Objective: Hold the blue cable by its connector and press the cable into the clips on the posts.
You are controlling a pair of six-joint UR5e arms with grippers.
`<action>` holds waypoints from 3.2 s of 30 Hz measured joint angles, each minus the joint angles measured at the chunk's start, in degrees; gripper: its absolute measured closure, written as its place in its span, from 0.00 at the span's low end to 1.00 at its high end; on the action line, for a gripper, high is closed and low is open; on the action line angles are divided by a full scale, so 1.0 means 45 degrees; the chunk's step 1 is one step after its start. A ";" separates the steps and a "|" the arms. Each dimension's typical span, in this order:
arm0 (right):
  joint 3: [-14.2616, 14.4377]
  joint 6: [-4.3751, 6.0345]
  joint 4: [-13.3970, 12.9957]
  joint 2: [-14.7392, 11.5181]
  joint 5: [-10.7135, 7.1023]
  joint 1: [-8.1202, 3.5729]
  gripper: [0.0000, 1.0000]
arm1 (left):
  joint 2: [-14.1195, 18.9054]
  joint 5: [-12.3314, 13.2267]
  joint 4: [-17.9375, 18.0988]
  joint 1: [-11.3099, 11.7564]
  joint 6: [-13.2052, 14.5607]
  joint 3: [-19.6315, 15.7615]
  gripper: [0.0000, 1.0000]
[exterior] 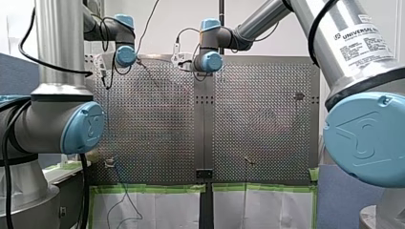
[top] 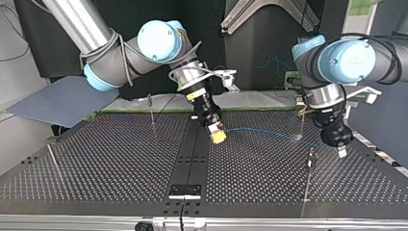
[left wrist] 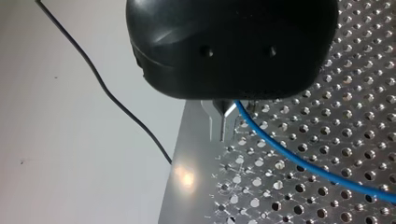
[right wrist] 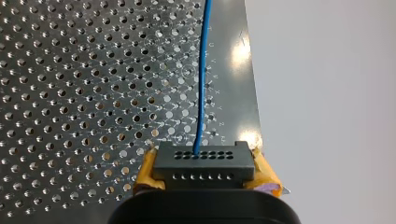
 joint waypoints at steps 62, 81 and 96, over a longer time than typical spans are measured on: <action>-0.0380 -0.0206 -0.0161 0.0660 0.0387 -0.1030 1.00 | -0.1838 0.2972 0.0861 0.1625 -0.1115 0.1581 1.00; -0.1388 -0.0076 -0.0079 0.0931 0.0227 -0.1447 1.00 | -0.2555 0.3644 0.0793 0.1857 -0.1264 0.2065 1.00; -0.2824 0.0054 0.0528 0.1715 0.0199 -0.1565 1.00 | -0.2573 0.3552 0.0705 0.1873 -0.1275 0.2132 1.00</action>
